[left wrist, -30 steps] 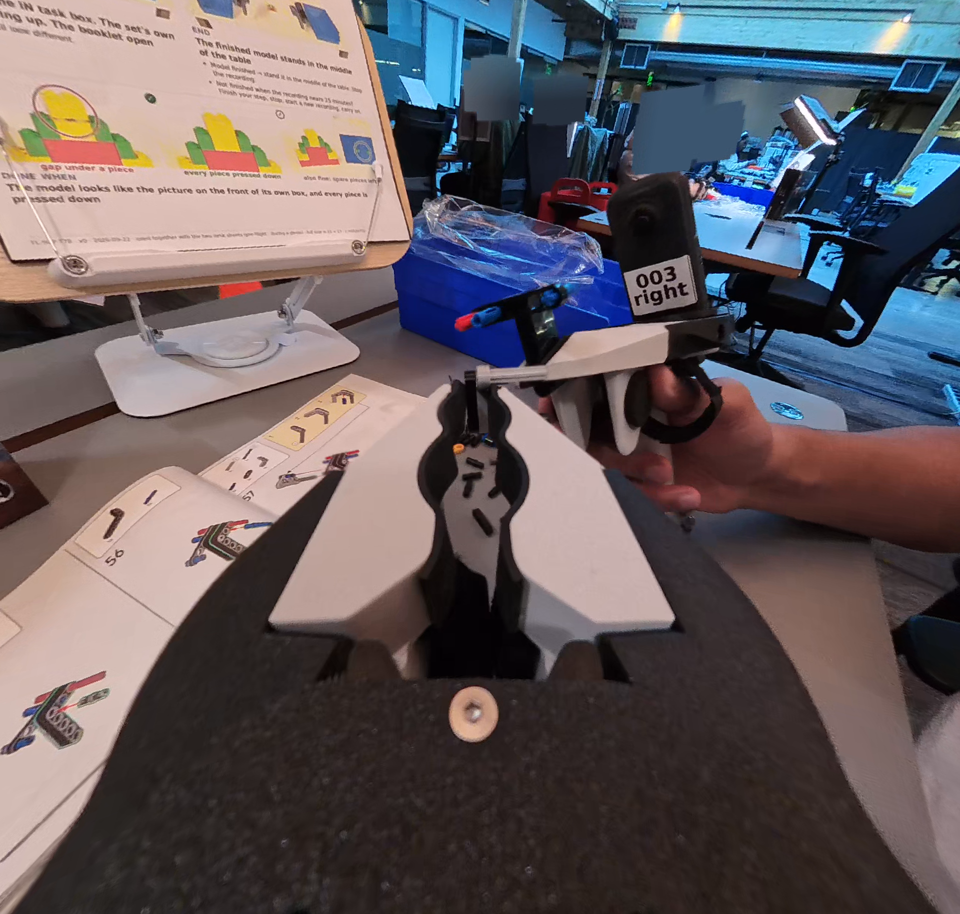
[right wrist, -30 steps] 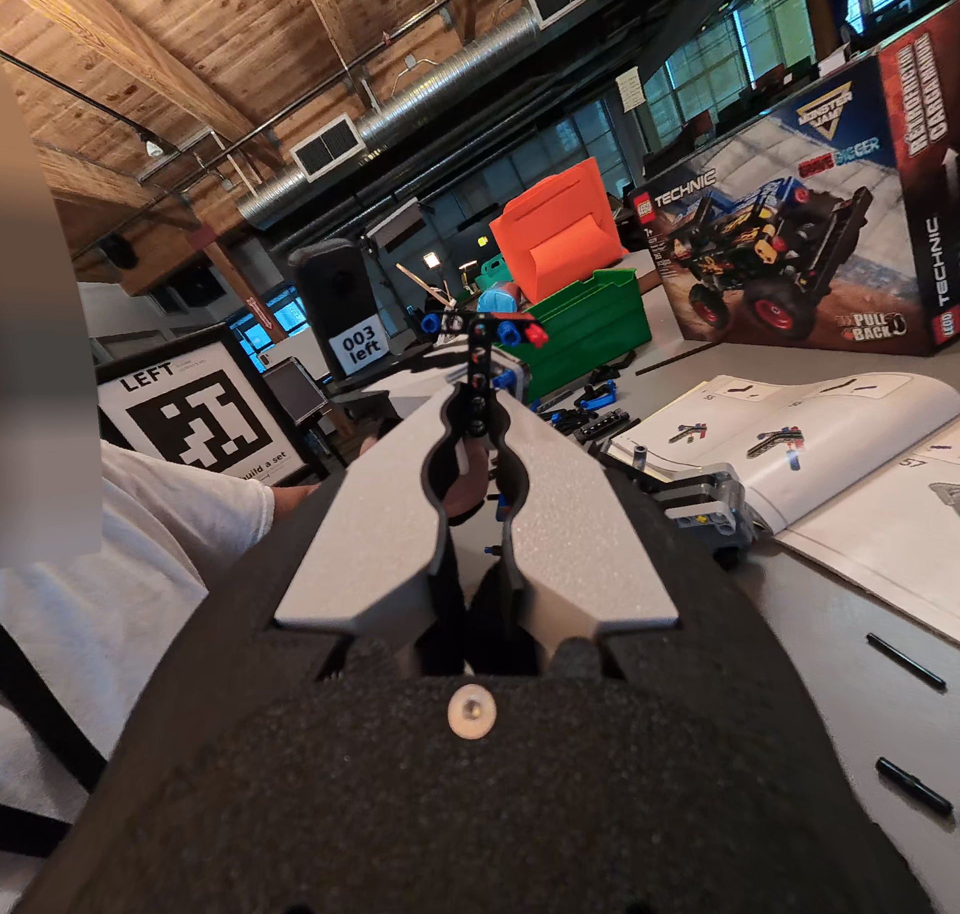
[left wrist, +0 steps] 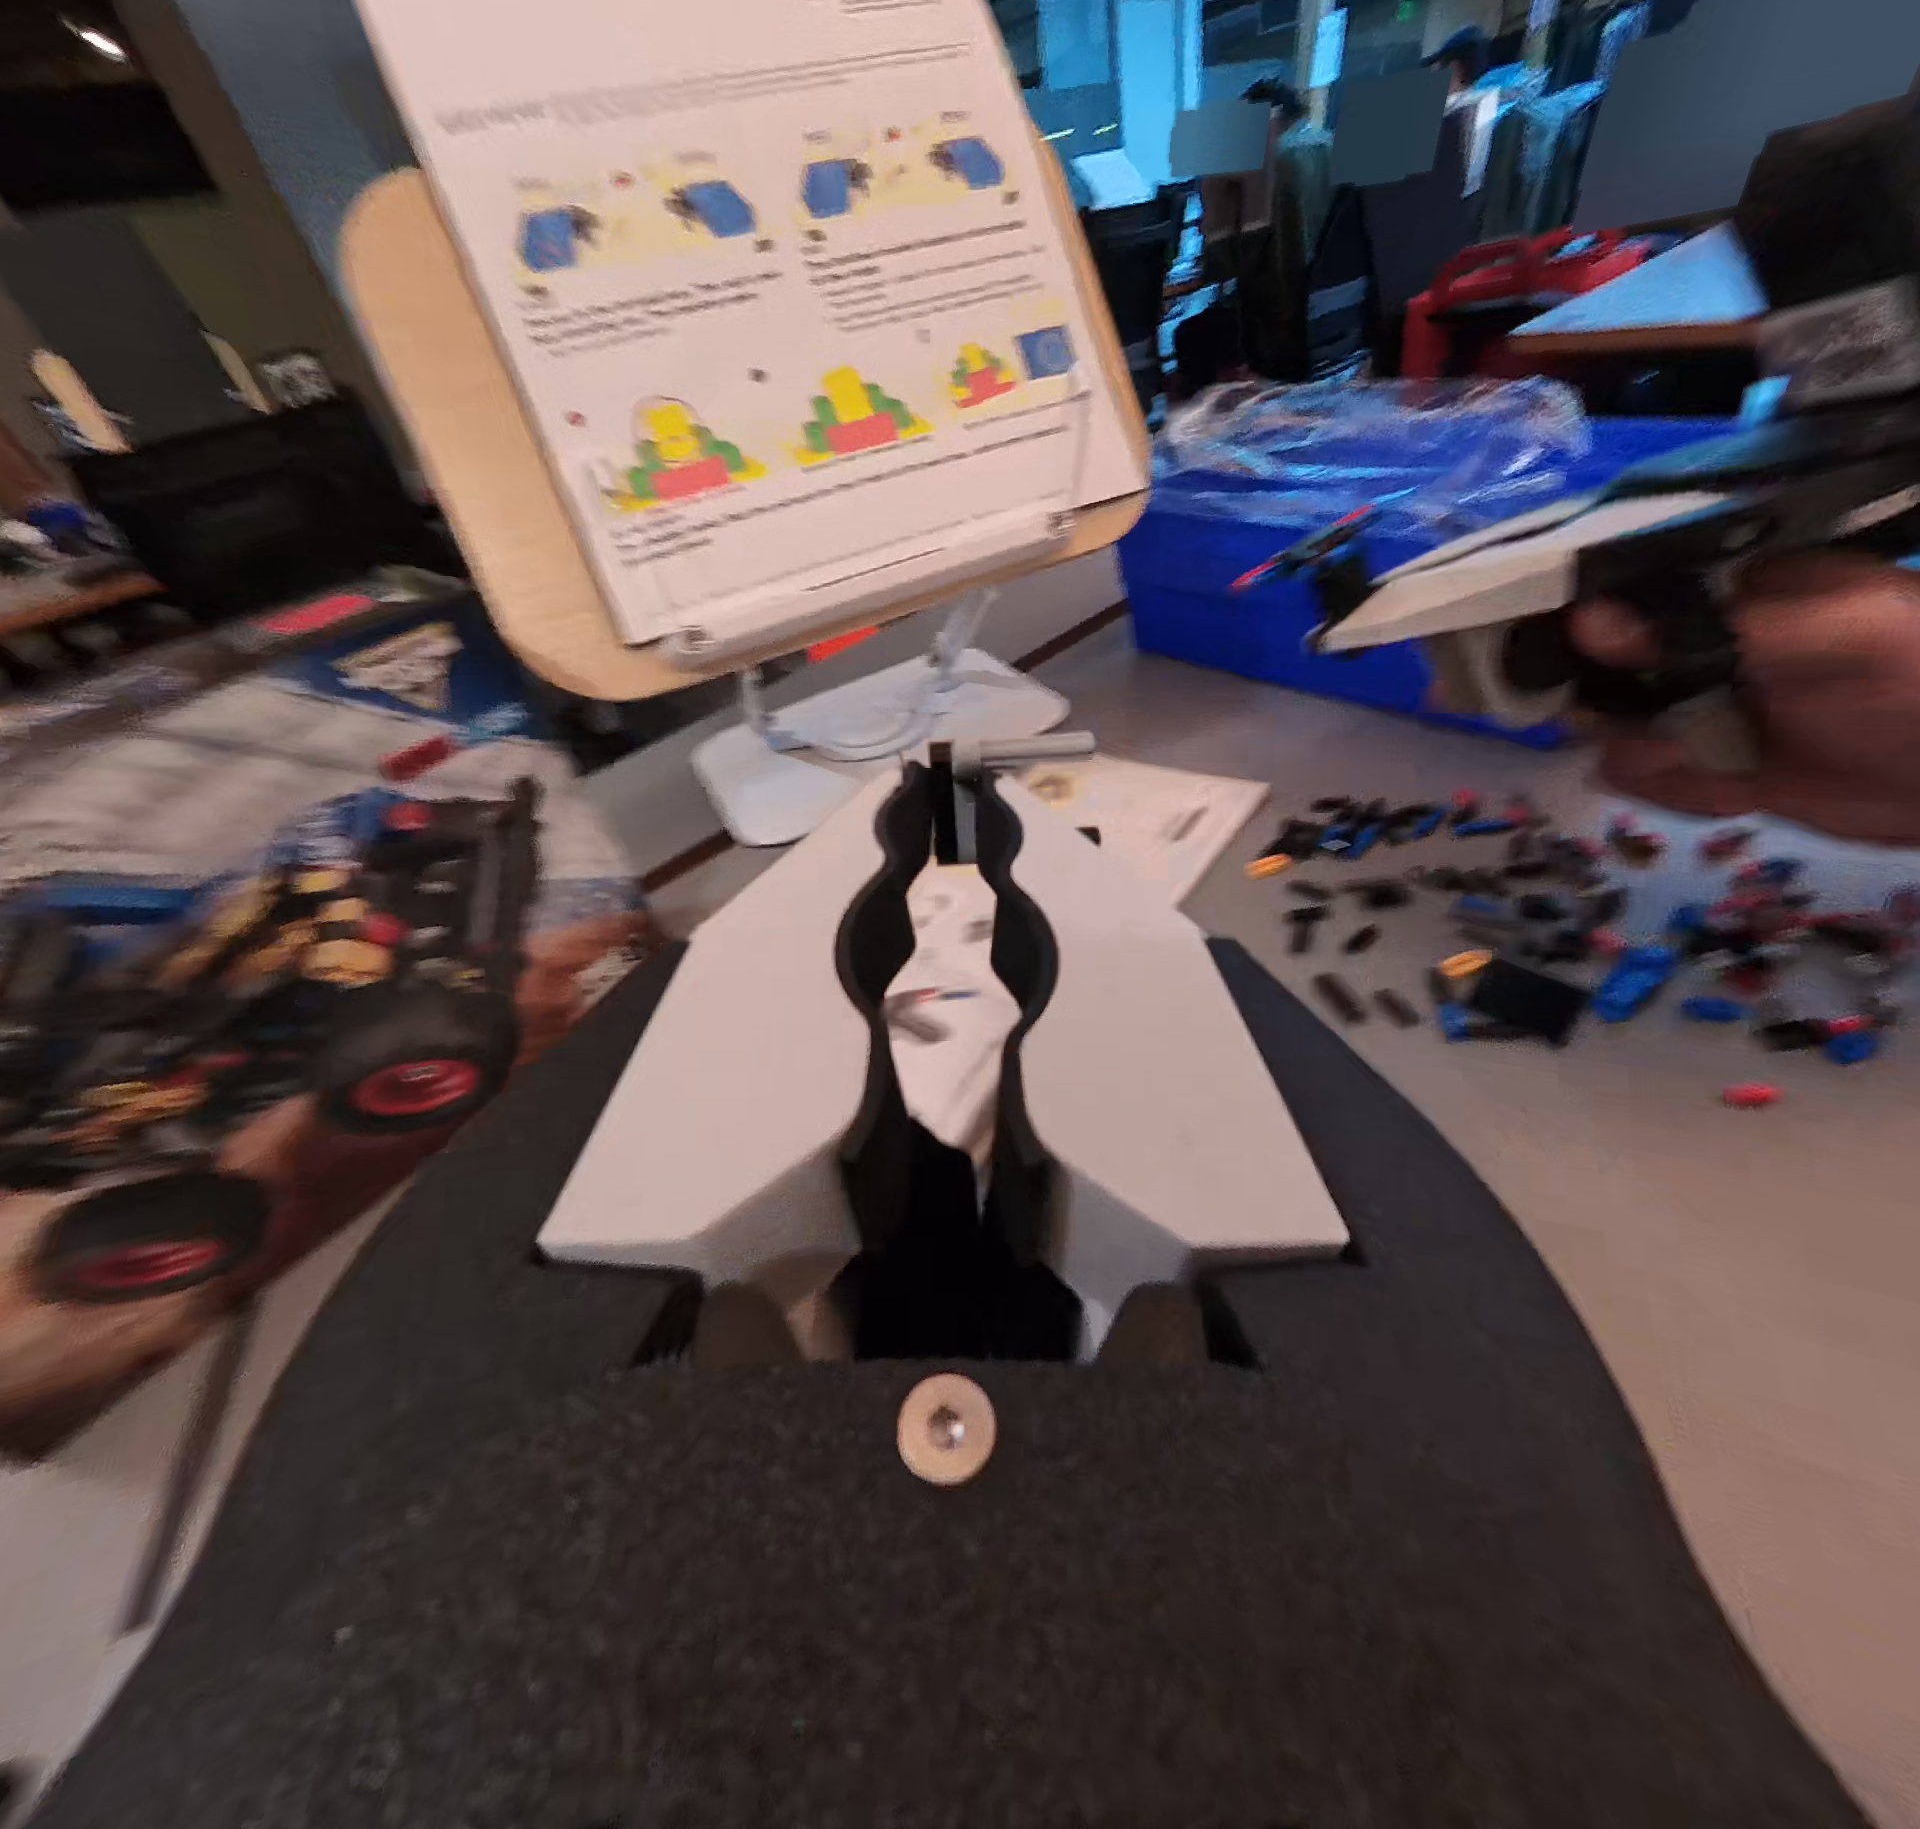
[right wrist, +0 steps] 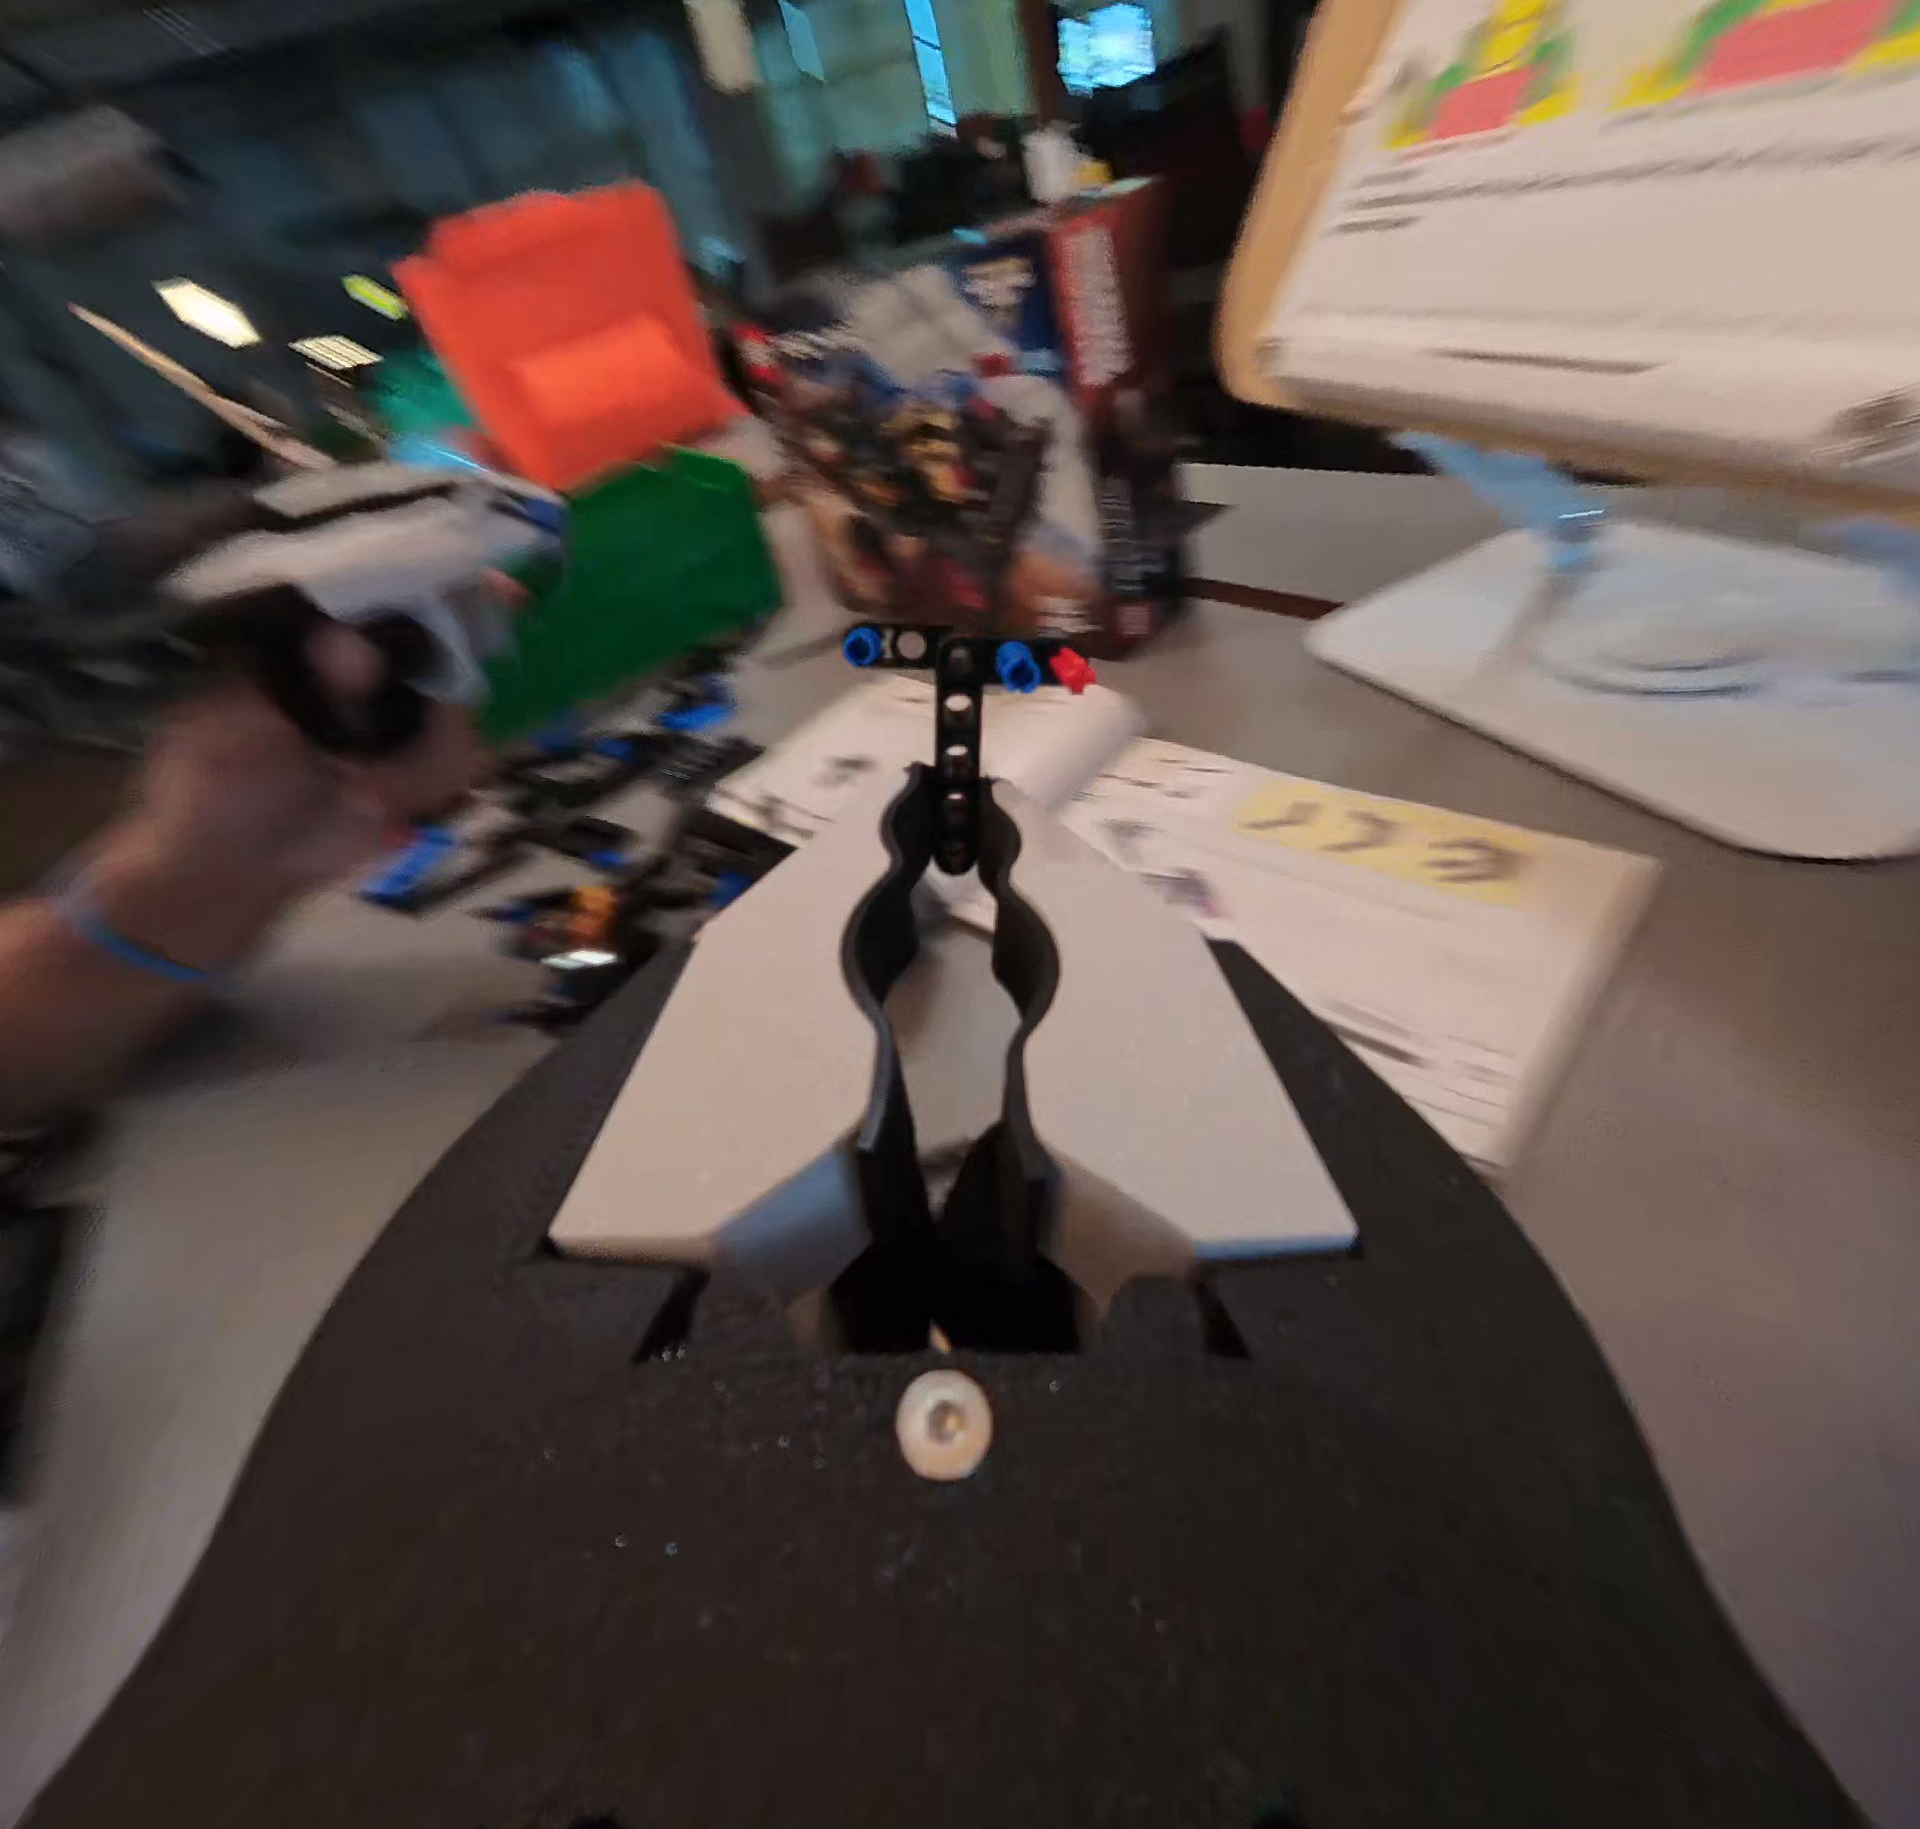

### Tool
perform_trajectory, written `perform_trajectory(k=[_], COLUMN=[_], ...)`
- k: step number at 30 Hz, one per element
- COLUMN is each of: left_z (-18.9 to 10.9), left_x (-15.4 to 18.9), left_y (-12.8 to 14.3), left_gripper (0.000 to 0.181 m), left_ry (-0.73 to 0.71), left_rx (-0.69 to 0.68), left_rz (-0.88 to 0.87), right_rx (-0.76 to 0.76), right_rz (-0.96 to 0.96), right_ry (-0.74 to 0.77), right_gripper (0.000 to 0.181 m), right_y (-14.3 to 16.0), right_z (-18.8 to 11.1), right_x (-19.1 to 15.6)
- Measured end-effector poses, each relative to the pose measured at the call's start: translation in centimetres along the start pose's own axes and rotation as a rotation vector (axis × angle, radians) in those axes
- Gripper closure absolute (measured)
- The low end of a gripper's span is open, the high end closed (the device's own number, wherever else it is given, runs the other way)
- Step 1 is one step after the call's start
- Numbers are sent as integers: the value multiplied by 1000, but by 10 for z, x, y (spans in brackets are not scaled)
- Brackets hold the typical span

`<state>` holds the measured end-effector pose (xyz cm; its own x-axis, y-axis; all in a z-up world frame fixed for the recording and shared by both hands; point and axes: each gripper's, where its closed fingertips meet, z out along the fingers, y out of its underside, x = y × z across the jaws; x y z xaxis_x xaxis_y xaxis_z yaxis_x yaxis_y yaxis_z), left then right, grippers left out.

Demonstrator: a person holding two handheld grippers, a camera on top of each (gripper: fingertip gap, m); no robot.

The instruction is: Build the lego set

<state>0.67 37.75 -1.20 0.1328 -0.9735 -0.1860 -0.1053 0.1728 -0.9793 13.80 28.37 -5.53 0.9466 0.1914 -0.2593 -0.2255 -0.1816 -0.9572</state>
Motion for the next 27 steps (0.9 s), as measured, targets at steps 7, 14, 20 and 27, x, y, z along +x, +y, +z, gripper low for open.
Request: perform_trajectory(k=[7,14,20,27], left_z=[-20,-7,-10,-14], left_x=[-49,-39,-40,-50], left_y=[47,75,70,68], left_gripper=[174,175,174,174], left_ry=[-9,41,55,31], left_rx=[-58,-151,-140,-125], left_rz=[-125,-98,-120,-133], right_rx=[-249,-407,-442,-413], right_rz=[-277,-320,-284,-284], right_ry=[321,453,474,448], right_gripper=[175,175,174,174], right_y=[29,61,68,64], right_z=[-8,-7,-9,-9], right_x=[54,82,95,93])
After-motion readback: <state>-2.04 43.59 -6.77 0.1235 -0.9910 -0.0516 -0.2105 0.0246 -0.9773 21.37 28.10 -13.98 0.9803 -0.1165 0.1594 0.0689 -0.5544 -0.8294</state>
